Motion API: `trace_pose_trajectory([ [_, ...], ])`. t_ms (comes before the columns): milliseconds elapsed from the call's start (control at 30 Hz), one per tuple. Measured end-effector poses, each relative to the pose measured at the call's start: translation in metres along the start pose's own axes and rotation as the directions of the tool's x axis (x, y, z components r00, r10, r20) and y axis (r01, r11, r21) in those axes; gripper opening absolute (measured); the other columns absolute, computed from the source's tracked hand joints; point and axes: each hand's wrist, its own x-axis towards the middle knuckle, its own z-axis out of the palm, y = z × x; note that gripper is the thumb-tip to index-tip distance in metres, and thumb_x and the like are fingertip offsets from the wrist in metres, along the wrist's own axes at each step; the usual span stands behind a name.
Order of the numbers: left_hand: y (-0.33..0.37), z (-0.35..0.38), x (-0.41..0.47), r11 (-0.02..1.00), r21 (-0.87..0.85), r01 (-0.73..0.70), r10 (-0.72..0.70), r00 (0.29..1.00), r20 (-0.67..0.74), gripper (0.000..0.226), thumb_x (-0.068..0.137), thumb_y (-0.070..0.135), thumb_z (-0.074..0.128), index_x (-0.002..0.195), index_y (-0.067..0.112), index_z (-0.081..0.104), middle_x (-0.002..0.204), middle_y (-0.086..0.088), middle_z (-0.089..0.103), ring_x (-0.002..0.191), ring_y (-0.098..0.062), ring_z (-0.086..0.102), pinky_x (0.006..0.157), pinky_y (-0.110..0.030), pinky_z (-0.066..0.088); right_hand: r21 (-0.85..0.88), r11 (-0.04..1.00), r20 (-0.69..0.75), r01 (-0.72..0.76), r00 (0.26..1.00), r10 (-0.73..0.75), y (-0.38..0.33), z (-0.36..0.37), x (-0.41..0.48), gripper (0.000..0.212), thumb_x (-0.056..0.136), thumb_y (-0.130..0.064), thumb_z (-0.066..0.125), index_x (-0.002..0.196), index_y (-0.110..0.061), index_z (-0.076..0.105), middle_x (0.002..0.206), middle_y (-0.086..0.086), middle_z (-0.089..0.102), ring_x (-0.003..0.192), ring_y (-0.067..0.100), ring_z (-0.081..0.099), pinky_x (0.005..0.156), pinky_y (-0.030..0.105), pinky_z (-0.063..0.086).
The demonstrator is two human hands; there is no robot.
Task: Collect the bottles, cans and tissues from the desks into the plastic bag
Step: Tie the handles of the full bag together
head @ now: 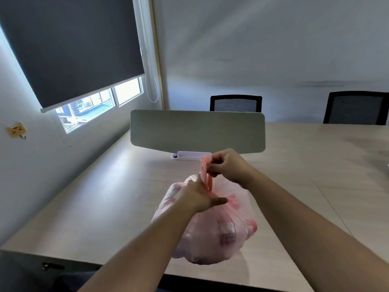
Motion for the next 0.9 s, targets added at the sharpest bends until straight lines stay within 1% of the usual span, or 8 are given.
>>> trace_pose_trajectory([
  [167,-0.004,0.003,-0.003,0.979,-0.084,0.186,-0.198,0.967,-0.162,0.046,0.098,0.045,0.025,0.121,0.017,0.055,0.119,-0.013,0.062,0.110,-0.037,0.057,0.090,-0.041,0.048,0.025,0.997,0.032,0.076,0.997,-0.077,-0.017,0.016,-0.008,0.017,0.088,0.002,0.059,0.077,-0.004,0.071,0.054,-0.018,0.064,0.052,-0.003,0.056,0.058,0.014,0.047],
  [333,-0.012,-0.012,-0.011,0.965,-0.184,0.189,-0.238,0.925,-0.297,0.032,0.096,0.021,0.036,0.108,0.008,0.063,0.112,-0.017,0.065,0.103,-0.037,0.060,0.080,-0.035,0.046,0.098,0.986,-0.133,0.136,0.984,-0.122,-0.014,0.013,-0.018,0.014,0.089,-0.001,0.058,0.086,-0.003,0.072,0.072,0.000,0.067,0.063,0.006,0.058,0.065,0.018,0.049],
  [400,-0.016,-0.026,-0.019,0.890,-0.384,0.247,-0.368,0.885,-0.284,0.037,0.096,0.025,0.036,0.113,0.004,0.062,0.117,-0.019,0.063,0.107,-0.037,0.058,0.088,-0.037,0.047,-0.064,0.991,-0.282,0.122,0.950,-0.135,-0.013,0.001,-0.023,0.010,0.089,-0.011,0.062,0.091,-0.011,0.072,0.085,-0.003,0.069,0.079,0.008,0.063,0.076,0.023,0.050],
  [500,-0.022,-0.053,-0.043,0.716,-0.655,0.241,-0.521,0.809,-0.272,0.042,0.098,0.030,0.035,0.121,0.001,0.055,0.112,-0.016,0.061,0.102,-0.033,0.058,0.089,-0.038,0.048,-0.298,0.954,-0.621,-0.033,0.766,-0.167,-0.002,-0.022,-0.036,0.015,0.091,-0.025,0.056,0.101,-0.020,0.067,0.110,-0.003,0.061,0.109,0.017,0.052,0.092,0.029,0.040],
  [567,-0.020,-0.070,-0.063,0.568,-0.802,0.186,-0.621,0.737,-0.269,0.046,0.099,0.035,0.034,0.127,0.003,0.051,0.106,-0.008,0.056,0.094,-0.026,0.054,0.079,-0.033,0.045,-0.138,0.987,-0.683,-0.086,0.730,-0.032,0.007,-0.031,-0.044,0.031,0.093,-0.035,0.050,0.118,-0.018,0.059,0.128,0.004,0.054,0.120,0.023,0.047,0.099,0.037,0.038],
  [700,-0.011,-0.089,-0.108,0.364,-0.930,-0.058,-0.736,0.594,-0.325,0.049,0.098,0.044,0.032,0.129,0.011,0.050,0.118,-0.009,0.060,0.101,-0.027,0.058,0.088,-0.038,0.049,0.490,0.809,0.046,-0.325,0.936,0.349,-0.014,-0.025,-0.072,0.073,0.084,-0.072,0.038,0.140,-0.026,0.037,0.136,0.001,0.042,0.126,0.039,0.043,0.088,0.055,0.046],
  [767,-0.003,-0.096,-0.140,0.387,-0.908,-0.159,-0.764,0.495,-0.413,0.047,0.099,0.045,0.031,0.125,0.012,0.053,0.118,-0.009,0.061,0.099,-0.026,0.057,0.087,-0.036,0.047,0.550,0.751,0.335,-0.364,0.920,0.201,-0.040,-0.019,-0.088,0.082,0.073,-0.084,0.036,0.128,-0.026,0.054,0.134,0.008,0.053,0.115,0.042,0.054,0.079,0.059,0.052],
  [900,0.006,-0.109,-0.203,0.393,-0.885,-0.250,-0.818,0.345,-0.460,0.042,0.098,0.047,0.034,0.115,0.016,0.057,0.109,-0.004,0.058,0.096,-0.023,0.053,0.088,-0.031,0.042,0.648,0.716,0.445,-0.258,0.892,-0.081,-0.091,0.001,-0.104,0.074,0.069,-0.087,0.039,0.118,-0.037,0.063,0.120,0.004,0.068,0.109,0.036,0.063,0.083,0.068,0.047],
])
